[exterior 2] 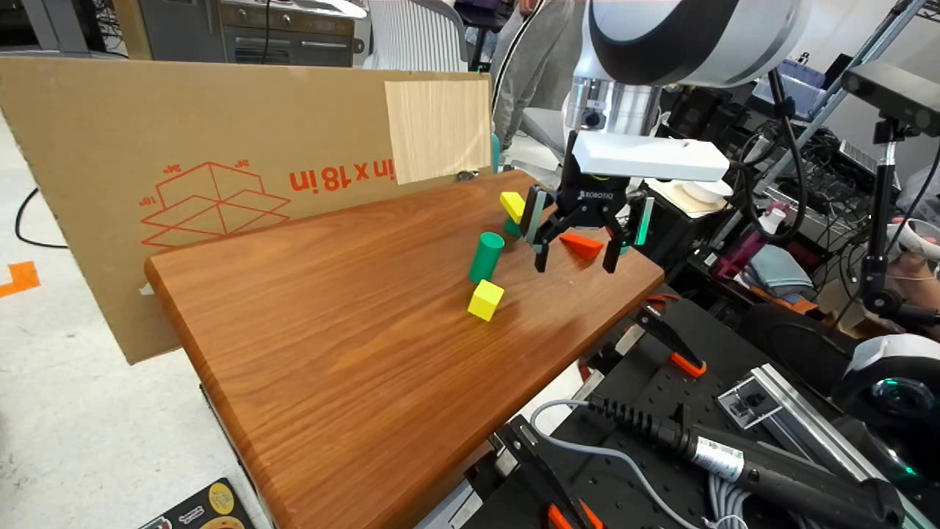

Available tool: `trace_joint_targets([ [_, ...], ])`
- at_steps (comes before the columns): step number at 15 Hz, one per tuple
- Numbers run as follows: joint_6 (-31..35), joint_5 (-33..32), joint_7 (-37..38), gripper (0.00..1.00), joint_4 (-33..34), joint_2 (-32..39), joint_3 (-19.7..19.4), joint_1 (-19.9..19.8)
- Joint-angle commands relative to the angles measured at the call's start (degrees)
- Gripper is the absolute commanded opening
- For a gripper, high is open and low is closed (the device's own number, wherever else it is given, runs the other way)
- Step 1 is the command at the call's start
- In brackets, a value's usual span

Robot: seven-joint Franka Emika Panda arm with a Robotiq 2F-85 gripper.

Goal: Move the orange block to the back of the table

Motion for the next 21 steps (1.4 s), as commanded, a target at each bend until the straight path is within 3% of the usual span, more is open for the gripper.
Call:
trace_joint_targets([
  [1,3.7,-0.6,1.4,1.00,1.3,3.0,-2.8,-0.3],
  [6,2.7,-0.2,0.4,1.00,4.8,7.0,-4.8,-0.9],
  [10,1.1,-0.7,-0.3,1.00,5.7,5.6,-5.2,-0.4],
  [21,-5.8,-7.9,-4.8,1.00,8.5,6.0,-6.2,-0.8],
])
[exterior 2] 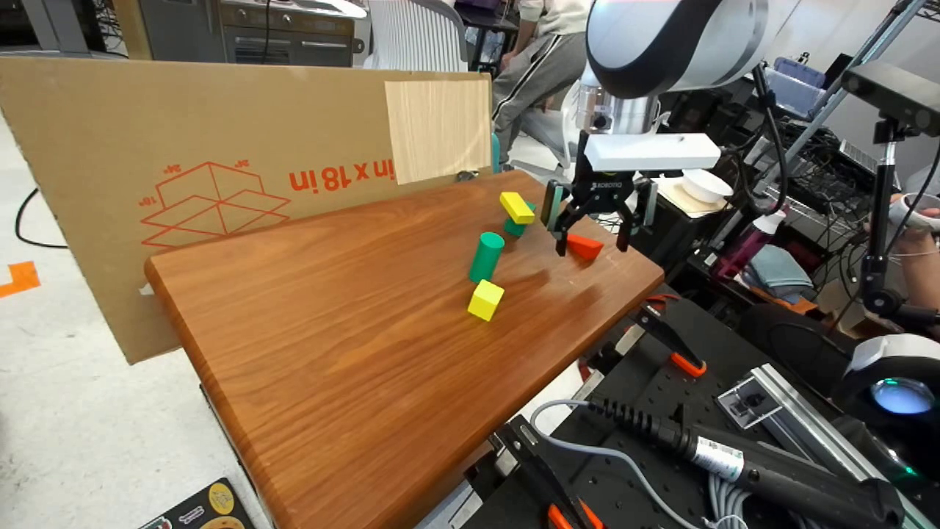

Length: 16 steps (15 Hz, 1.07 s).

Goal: Move the orange block to the back of the table

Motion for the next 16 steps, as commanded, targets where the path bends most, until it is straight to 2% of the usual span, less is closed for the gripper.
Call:
trace_joint_targets([
  [1,-3.5,-4.5,-1.9,1.00,1.1,0.1,-1.4,0.1],
  [8,-0.7,-12.8,-1.3,1.00,2.3,1.7,-3.4,0.1],
  [16,9.6,-11.2,-9.0,1.00,3.0,3.6,-0.6,-1.1],
])
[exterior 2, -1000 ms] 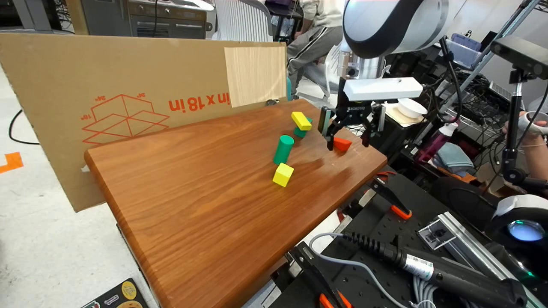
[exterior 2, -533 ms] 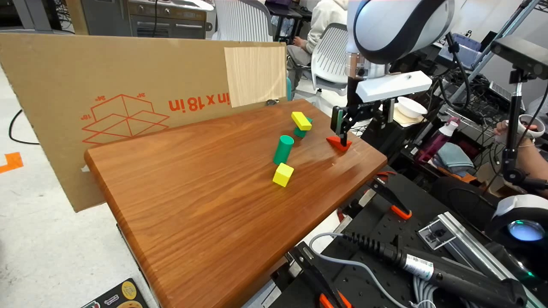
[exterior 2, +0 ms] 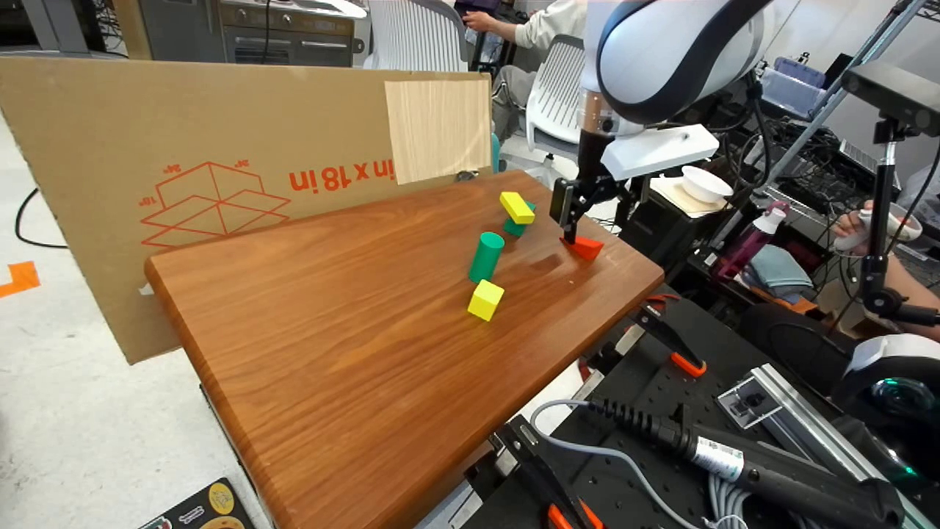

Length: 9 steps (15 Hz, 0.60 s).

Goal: Move the orange block to the back of the table

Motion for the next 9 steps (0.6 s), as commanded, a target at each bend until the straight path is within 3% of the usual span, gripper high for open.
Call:
trace_joint_targets([
  [1,4.2,0.9,-3.4,1.00,1.0,1.9,1.7,-1.3],
  [9,10.1,2.8,-4.1,0.98,-4.1,2.7,1.3,-1.7],
])
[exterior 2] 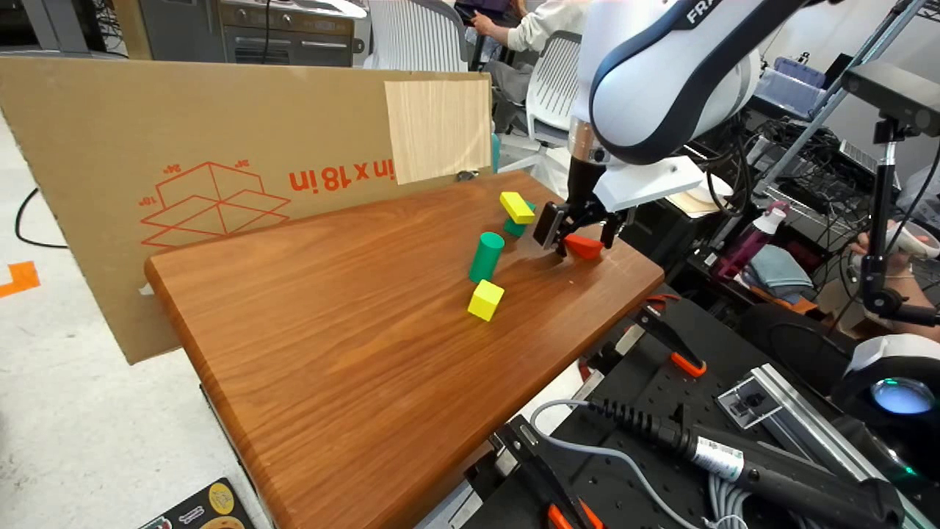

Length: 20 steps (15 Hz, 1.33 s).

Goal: Move the orange block to the back of the table

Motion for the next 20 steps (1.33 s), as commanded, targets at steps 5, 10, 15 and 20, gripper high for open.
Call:
trace_joint_targets([
  [5,5.1,4.0,-3.4,0.54,-3.0,-0.8,0.7,-3.0],
  [10,6.3,1.1,-1.9,0.16,-4.7,-4.0,-2.0,-0.5],
  [15,7.6,-4.0,0.6,0.14,-6.4,-8.4,-5.1,5.5],
  [20,3.5,-5.5,1.3,0.14,-4.1,-11.4,-3.1,9.1],
])
